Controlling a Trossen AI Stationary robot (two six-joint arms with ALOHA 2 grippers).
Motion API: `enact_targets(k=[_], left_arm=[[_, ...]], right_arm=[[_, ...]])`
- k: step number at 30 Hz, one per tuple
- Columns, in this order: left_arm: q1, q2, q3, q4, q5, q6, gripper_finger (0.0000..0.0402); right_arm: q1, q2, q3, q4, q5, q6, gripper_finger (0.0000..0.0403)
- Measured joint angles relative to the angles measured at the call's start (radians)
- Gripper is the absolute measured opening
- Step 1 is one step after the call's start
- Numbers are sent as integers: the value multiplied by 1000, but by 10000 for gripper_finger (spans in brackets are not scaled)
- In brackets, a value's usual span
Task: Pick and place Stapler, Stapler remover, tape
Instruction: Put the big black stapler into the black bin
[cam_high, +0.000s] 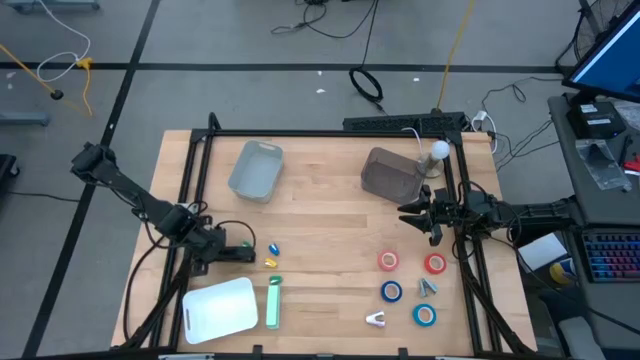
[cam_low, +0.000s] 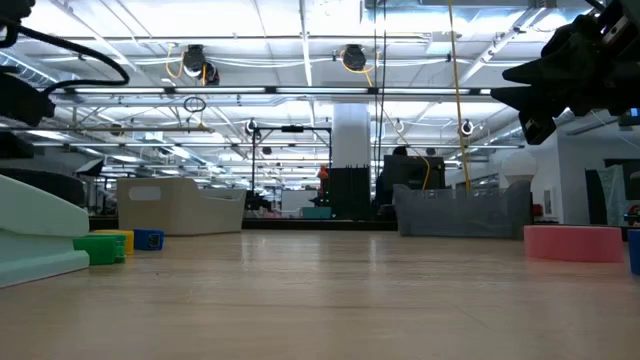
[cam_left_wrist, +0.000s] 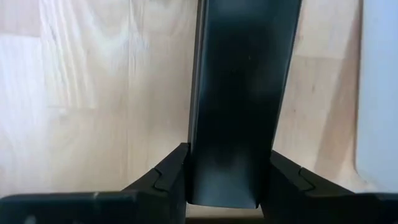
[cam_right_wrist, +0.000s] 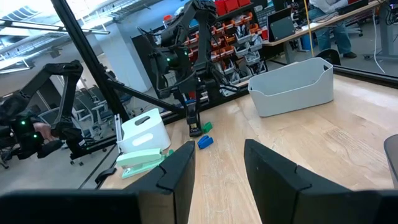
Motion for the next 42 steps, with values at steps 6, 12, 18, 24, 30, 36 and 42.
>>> enact_targets(k=[6, 12, 18, 24, 30, 36, 42], left_arm=[[0, 0, 83, -34, -31, -2, 144], [0, 0, 195, -32, -107, -30, 144], [0, 0, 285, -4, -232, -50, 144], [9, 66, 326, 94, -334, 27, 144], [60, 254, 400, 96, -321, 144, 144], [133, 413, 516, 97, -303, 274, 144], [224, 517, 645, 87, -246, 355, 144]], right_arm=[[0, 0, 0, 0, 0, 0, 130], [0, 0, 0, 2, 0, 0, 130], [0, 0, 0, 89, 0, 0, 130], [0, 0, 0, 268, 0, 0, 130], [0, 0, 0, 373, 0, 0, 130], [0, 0, 0, 414, 24, 0, 130], [0, 22, 0, 394, 138, -3, 130]])
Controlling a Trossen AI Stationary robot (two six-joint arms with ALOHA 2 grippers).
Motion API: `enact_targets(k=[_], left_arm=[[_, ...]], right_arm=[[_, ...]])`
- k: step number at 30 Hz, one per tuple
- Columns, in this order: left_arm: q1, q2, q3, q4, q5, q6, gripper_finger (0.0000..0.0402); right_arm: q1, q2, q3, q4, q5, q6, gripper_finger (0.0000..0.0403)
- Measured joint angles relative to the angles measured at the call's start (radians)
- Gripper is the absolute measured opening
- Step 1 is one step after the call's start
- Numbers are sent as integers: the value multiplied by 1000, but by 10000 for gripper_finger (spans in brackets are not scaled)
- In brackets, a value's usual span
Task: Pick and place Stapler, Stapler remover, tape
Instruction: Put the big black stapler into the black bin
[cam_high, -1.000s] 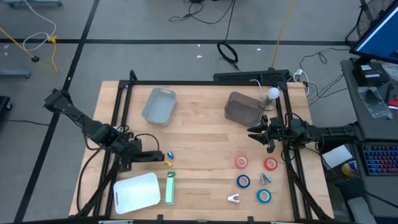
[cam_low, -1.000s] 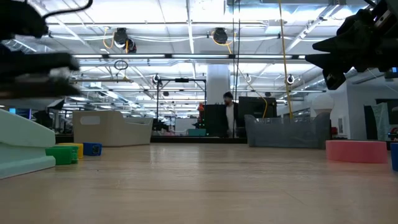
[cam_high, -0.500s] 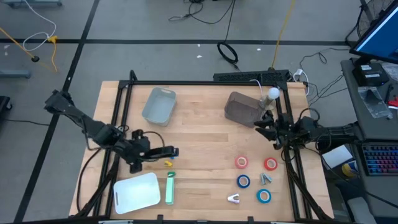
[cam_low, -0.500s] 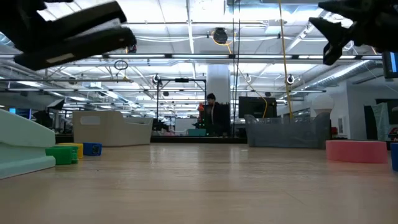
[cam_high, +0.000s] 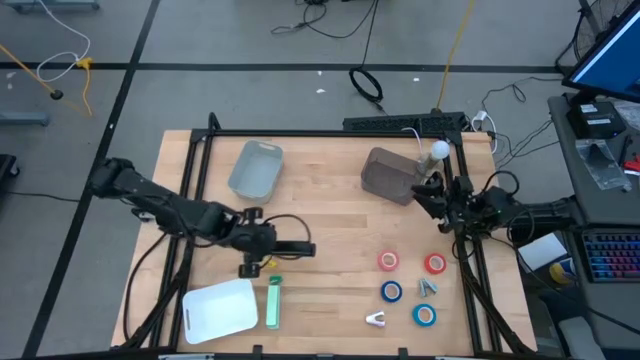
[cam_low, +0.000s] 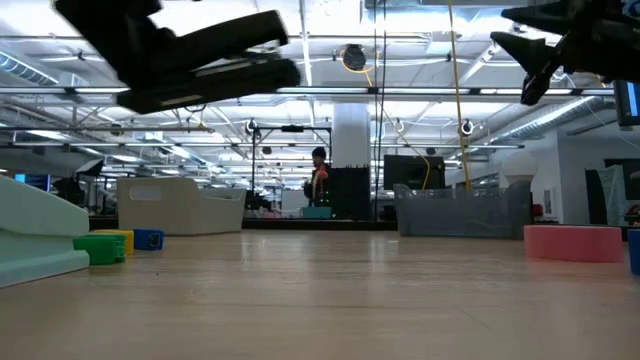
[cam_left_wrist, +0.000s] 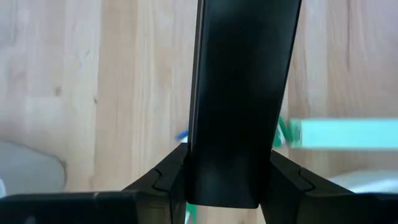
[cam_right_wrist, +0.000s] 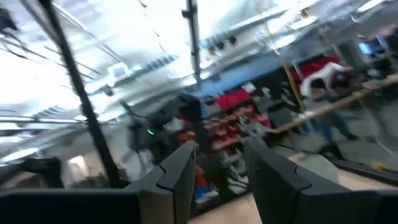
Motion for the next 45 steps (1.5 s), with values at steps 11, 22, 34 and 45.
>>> enact_targets(k=[11, 22, 34, 45], left_arm=[[131, 203, 238, -183, 18, 24, 144], [164, 267, 306, -209, 4, 22, 144], [164, 267, 306, -228, -63, 11, 144], [164, 267, 306, -228, -83, 11, 144]], right_arm=[[3, 226, 52, 69, -65, 82, 130], [3, 584, 367, -133, -143, -161, 120], [4, 925, 682, -429, -195, -429, 101], [16, 1105, 843, -543, -189, -548, 177]])
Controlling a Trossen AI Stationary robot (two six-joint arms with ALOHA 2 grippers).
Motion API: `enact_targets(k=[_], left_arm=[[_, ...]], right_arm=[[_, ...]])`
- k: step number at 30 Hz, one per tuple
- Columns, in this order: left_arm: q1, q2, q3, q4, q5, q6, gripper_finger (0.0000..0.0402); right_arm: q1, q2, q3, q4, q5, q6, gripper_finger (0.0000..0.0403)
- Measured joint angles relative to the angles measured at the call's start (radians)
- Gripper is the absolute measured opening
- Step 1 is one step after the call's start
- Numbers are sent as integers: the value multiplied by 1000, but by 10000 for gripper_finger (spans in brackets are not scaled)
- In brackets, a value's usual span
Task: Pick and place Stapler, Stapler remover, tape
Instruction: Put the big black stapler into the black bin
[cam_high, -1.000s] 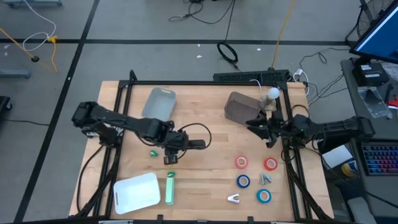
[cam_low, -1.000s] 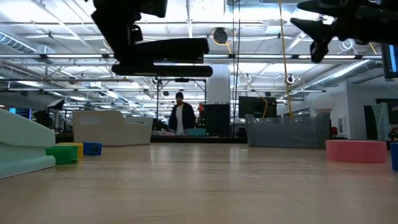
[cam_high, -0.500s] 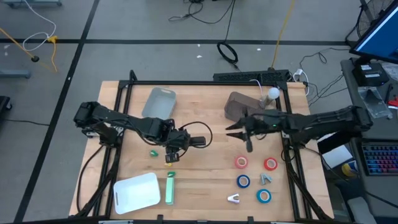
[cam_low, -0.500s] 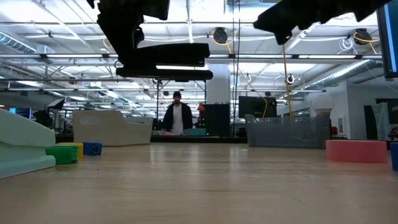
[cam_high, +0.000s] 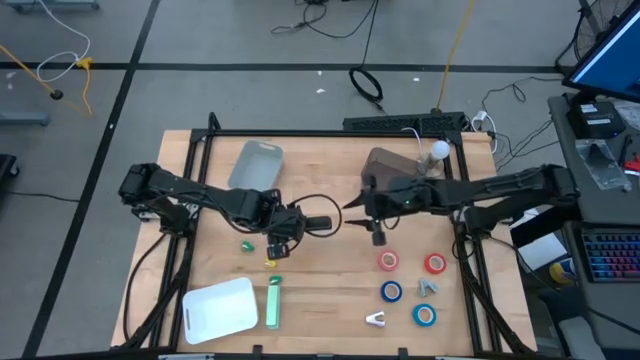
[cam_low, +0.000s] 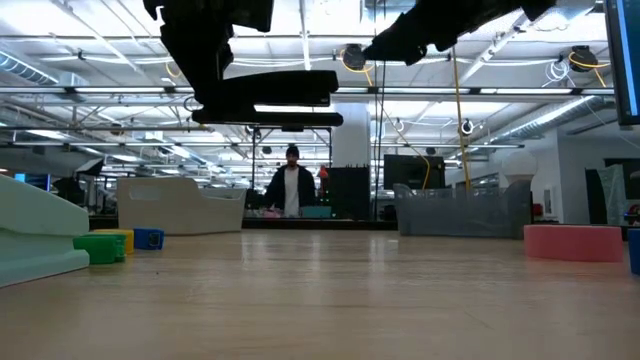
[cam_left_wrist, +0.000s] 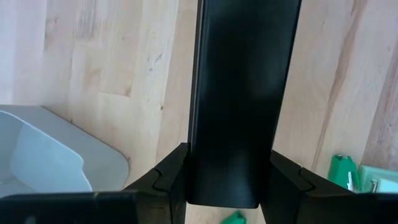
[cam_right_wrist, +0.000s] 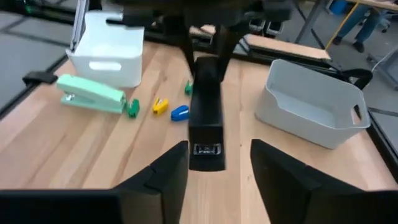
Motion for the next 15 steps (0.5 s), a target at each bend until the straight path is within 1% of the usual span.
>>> enact_targets(k=[5, 10, 15], left_arm=[[0, 0, 0, 5, -2, 0, 144], [0, 0, 0, 6, -6, 1, 144], [0, 0, 0, 8, -7, 1, 144]], right_arm=[[3, 57, 43, 7, 2, -3, 215], [3, 121, 98, 7, 2, 12, 244], [16, 203, 191, -56, 2, 14, 266]])
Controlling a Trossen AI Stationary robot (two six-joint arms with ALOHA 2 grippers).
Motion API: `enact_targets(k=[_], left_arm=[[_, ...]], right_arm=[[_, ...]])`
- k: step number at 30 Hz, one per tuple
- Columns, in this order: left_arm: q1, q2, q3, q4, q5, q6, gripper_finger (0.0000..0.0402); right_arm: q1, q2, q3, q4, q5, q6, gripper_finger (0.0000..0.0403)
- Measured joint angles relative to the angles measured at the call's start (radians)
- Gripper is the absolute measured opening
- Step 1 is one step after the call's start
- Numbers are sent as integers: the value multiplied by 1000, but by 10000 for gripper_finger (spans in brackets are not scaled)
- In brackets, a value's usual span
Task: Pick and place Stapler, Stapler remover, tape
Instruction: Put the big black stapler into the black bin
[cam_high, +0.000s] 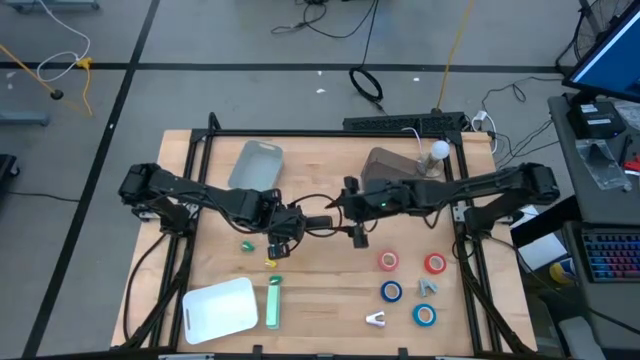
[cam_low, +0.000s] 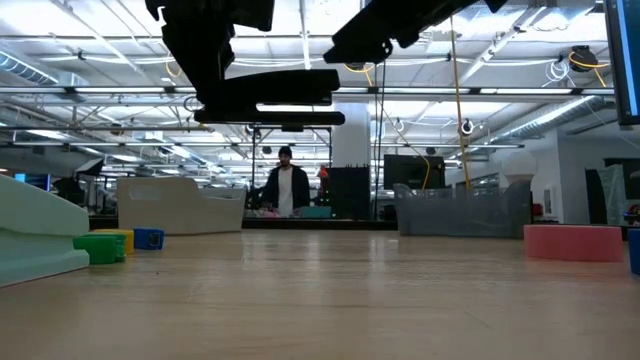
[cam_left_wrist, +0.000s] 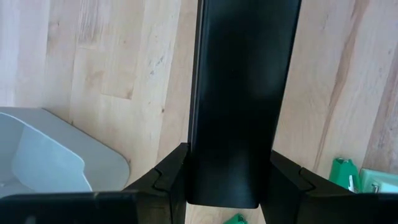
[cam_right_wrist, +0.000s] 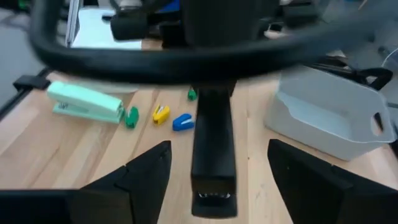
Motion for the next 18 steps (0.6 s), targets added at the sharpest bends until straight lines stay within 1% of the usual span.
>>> enact_targets(k=[3, 7, 18], left_arm=[[0, 0, 0, 0, 0, 1, 144], [0, 0, 0, 0, 0, 0, 144], [0, 0, 0, 34, -2, 10, 144]], right_arm=[[10, 45, 49, -63, 0, 0, 277], [16, 79, 76, -82, 0, 6, 288], [13, 81, 82, -24, 0, 47, 289]])
